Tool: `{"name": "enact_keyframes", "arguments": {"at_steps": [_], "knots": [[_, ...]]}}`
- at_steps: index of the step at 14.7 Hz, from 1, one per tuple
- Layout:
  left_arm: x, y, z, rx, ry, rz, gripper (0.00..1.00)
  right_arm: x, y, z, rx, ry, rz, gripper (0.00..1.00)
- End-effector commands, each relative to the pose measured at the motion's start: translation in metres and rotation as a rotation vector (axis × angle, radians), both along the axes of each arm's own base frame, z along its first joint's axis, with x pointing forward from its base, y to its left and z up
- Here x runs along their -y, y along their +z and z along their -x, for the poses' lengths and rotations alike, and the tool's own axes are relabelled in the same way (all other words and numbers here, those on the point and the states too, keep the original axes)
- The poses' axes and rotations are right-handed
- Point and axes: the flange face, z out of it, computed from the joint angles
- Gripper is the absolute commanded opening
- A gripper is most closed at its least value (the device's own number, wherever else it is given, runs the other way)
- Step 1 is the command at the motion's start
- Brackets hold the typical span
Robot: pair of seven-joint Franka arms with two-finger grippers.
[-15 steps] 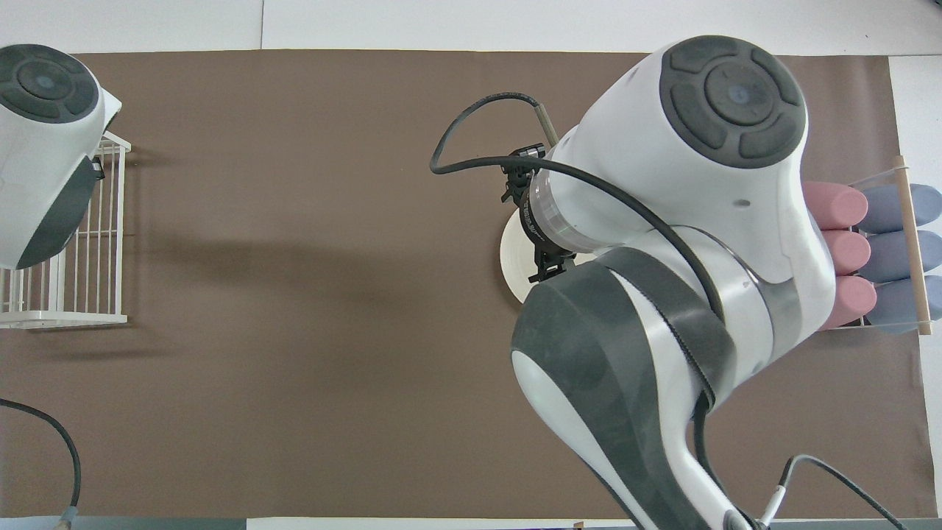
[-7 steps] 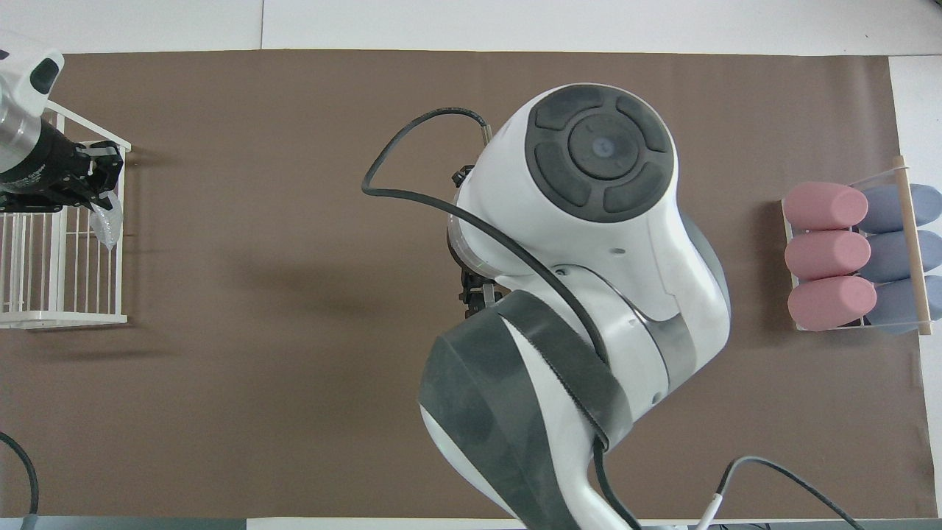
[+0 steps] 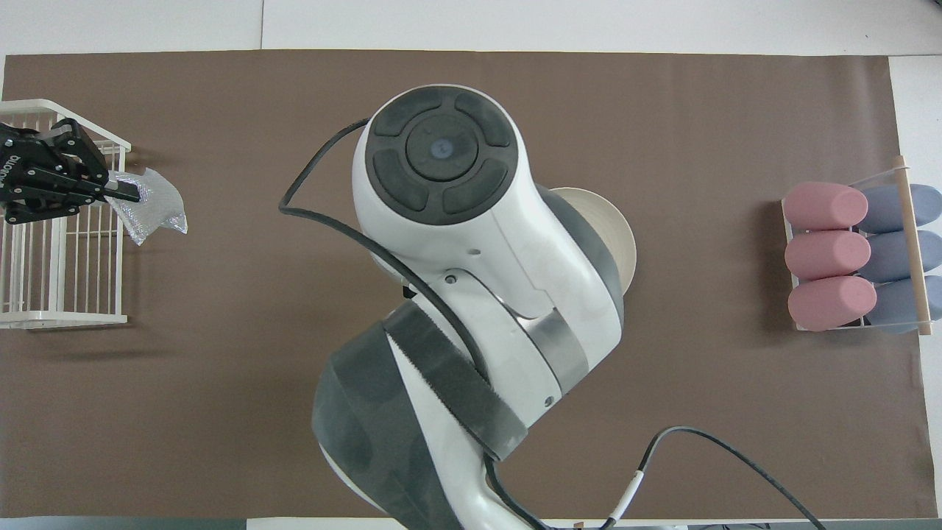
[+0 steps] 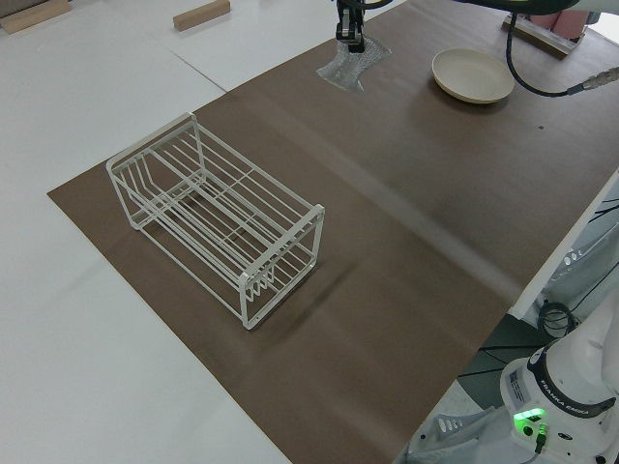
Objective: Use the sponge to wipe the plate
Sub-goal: 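Grasp the translucent sponge from the wire rack with the left gripper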
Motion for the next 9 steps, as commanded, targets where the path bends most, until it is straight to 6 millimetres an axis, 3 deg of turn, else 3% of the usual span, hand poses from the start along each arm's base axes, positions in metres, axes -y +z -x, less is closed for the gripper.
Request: {"name": "enact_keyframes", "arguments": {"at_steps": [1,6,9], "knots": [[0.014,-0.011,0.027,-0.006,-0.028,0.161,0.00,0.000,0.005,0.002,0.005,-0.010,0.018,1.00],[0.026,-0.058,0.063,0.058,-0.130,0.451,0.00,0.002,0.006,0.000,0.006,-0.012,0.014,1.00],[0.036,-0.096,0.076,0.077,-0.208,0.594,0.00,0.000,0.006,0.001,0.009,-0.009,0.008,1.00]]}}
